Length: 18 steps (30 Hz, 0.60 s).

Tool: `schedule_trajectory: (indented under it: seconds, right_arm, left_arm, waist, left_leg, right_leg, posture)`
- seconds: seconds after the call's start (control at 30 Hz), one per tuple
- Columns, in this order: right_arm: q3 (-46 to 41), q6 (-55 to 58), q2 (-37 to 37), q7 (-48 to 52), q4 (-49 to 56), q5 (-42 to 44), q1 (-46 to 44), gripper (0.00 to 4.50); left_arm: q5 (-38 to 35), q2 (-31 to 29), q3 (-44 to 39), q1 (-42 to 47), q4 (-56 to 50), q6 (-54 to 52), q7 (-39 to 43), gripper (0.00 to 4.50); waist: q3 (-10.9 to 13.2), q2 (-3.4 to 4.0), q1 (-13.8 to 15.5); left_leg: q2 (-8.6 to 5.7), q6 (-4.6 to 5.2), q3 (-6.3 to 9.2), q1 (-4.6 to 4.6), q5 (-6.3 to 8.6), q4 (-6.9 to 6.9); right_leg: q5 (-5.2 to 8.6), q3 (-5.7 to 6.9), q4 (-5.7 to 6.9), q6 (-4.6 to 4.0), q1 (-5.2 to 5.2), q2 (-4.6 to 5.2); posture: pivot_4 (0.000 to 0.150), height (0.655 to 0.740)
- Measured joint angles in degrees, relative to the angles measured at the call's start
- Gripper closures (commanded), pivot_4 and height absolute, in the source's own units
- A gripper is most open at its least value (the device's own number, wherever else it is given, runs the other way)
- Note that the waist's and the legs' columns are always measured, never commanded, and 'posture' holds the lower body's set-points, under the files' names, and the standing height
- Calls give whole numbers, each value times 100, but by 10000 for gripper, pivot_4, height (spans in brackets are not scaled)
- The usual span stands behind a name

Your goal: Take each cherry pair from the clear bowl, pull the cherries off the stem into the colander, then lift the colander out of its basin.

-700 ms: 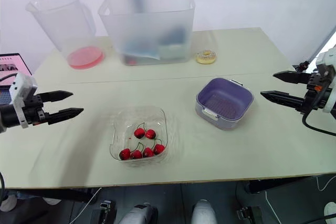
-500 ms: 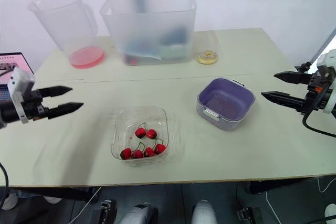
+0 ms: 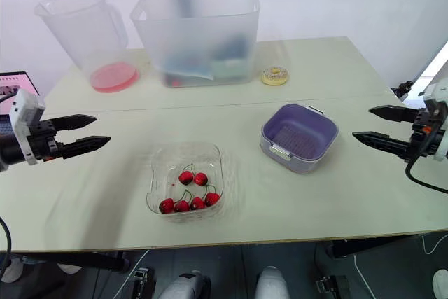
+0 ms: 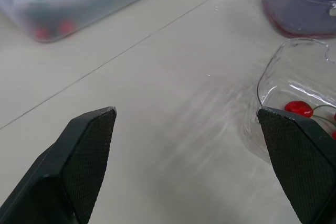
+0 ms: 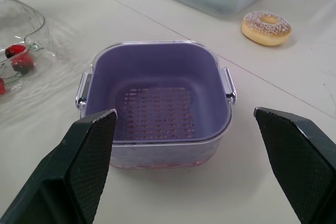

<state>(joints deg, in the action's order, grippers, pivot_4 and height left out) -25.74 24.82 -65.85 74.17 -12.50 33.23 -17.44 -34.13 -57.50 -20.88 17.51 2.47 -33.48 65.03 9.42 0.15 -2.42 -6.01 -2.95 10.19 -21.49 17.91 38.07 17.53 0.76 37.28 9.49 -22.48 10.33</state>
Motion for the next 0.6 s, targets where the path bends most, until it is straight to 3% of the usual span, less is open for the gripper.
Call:
schedule_trajectory:
  seconds: [0.13,0.27,0.5,0.6]
  right_arm:
    - [113,100,-2,-100,243,3,-310,307]
    - [780,542,9,-182,1057,106,-879,307]
    - [2875,1305,512,-606,2659,-396,-2461,307]
    - [3693,1632,1052,-606,3193,-567,-3456,307]
  left_arm:
    - [103,-35,207,-143,-104,24,75,0]
    - [-37,-54,175,-223,-356,-104,154,0]
    - [-665,15,-431,-1146,-1306,-602,258,0]
    - [-912,193,-707,-1524,-1926,-620,160,0]
  waist:
    - [0,0,-7]
    - [0,0,-32]
    - [3,-2,-9]
    - [4,-3,-4]
  left_leg:
    - [4,2,-8,-1,1,0]
    - [14,4,-31,-1,3,-7]
    - [65,4,-36,-11,8,-8]
    - [75,3,-36,-35,7,-3]
  right_leg:
    - [0,-9,3,0,-8,-4]
    - [0,-28,6,0,-25,-7]
    - [-2,-56,4,-3,-51,-45]
    - [-5,-58,7,-8,-72,-57]
  posture:
    - [1500,7400]
    - [1500,7400]
    - [1500,7400]
    - [1500,7400]
